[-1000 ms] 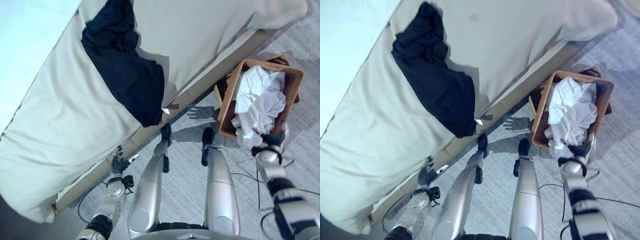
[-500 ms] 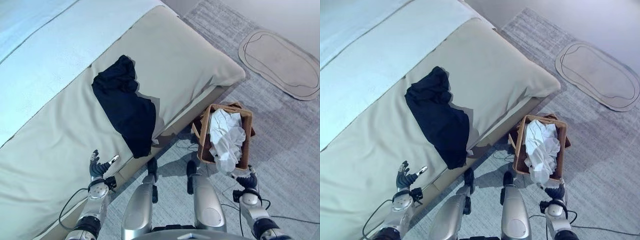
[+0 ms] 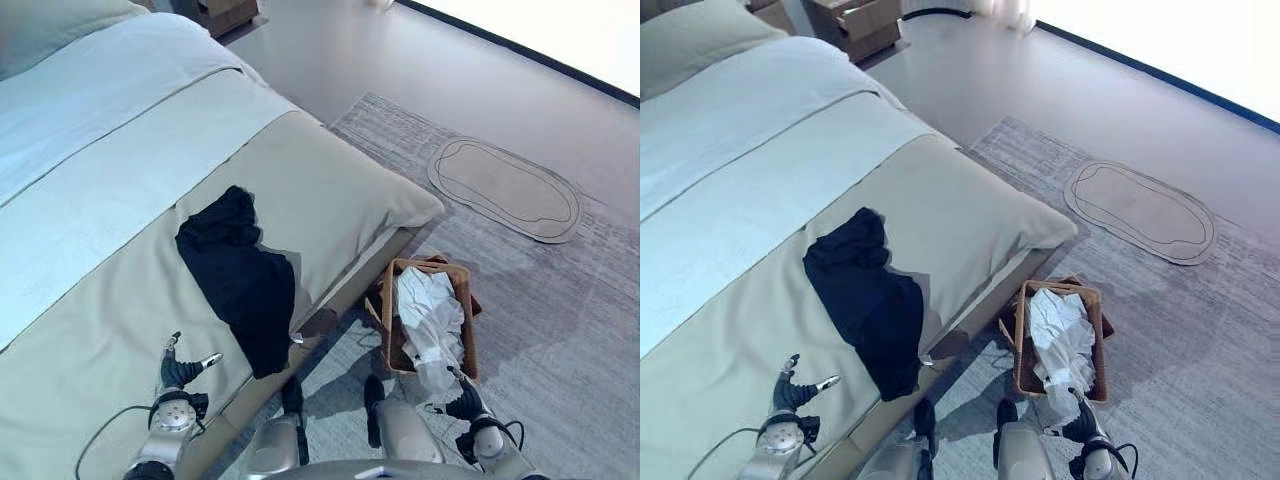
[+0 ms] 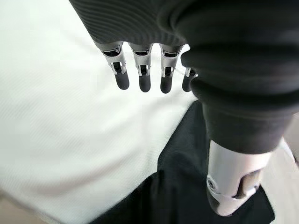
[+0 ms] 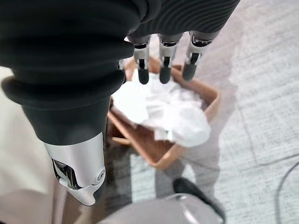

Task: Pick up clothes into the bucket

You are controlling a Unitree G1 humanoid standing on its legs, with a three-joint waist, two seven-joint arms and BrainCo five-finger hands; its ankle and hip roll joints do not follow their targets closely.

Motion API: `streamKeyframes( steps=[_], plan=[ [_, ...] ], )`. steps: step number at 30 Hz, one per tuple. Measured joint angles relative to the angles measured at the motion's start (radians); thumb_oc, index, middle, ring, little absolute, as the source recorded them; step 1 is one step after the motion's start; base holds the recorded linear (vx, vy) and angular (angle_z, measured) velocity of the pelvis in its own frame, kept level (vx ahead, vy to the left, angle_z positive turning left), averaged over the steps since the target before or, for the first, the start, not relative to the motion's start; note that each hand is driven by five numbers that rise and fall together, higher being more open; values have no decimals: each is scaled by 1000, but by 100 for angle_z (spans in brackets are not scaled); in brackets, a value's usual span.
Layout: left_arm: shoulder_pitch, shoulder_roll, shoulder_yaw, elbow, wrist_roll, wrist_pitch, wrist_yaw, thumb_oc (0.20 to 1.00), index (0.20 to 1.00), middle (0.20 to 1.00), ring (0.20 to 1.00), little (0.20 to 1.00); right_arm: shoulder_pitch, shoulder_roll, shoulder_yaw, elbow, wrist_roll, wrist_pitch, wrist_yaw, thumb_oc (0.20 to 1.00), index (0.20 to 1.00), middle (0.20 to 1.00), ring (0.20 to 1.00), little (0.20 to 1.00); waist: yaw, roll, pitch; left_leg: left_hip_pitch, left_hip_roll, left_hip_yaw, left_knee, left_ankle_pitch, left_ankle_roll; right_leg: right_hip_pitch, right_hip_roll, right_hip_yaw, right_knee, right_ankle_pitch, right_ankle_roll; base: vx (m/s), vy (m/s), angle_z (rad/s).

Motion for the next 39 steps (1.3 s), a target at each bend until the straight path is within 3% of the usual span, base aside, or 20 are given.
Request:
streamKeyframes(
  steps=[6,13,20,26,34,39],
  plan=[
    [-70,113,-4,-2,114,35,58,1000,1000,1000,1000,1000,2,-44,-4,-38,-1,-2,10,1000,1000,1000,1000,1000,-12,-9,4,-72,12,23,29,-5,-9,-69,19,20,2,25,-6,-48,29,-14],
    [-257,307,-35,-52,274,85,159,1000,1000,1000,1000,1000,-3,-36,17,-71,0,-27,9,1000,1000,1000,1000,1000,-20,-74,131,-167,28,22,124,-22,-20,-122,33,29,3,49,-9,-64,-14,-4],
    [-307,462,-40,-195,416,141,211,1000,1000,1000,1000,1000,-63,-21,34,-121,31,-66,-14,1000,1000,1000,1000,1000,-46,-124,243,-372,56,21,337,-100,-12,-257,50,43,60,70,-11,-81,-14,-8],
    [-347,518,-39,-239,423,168,216,1000,1000,1000,1000,1000,-95,-21,32,-224,92,-92,-42,1000,1000,1000,1000,1000,-65,-154,259,-553,97,1,526,-181,-6,-387,82,52,139,58,-13,-16,-10,-11],
    [-466,530,-85,-224,421,202,232,1000,1000,1000,1000,1000,-118,-20,36,-236,113,-111,-81,1000,1000,1000,1000,1000,-98,-159,256,-783,101,-35,633,-192,9,-589,91,40,219,54,-8,-50,-17,2],
    [-497,539,-90,-233,421,211,250,1000,1000,1000,1000,1000,-120,-23,38,-270,112,-120,-103,1000,1000,1000,1000,1000,-120,-162,255,-856,106,-39,673,-193,11,-660,93,39,246,55,-6,-22,-4,-3]
  ],
)
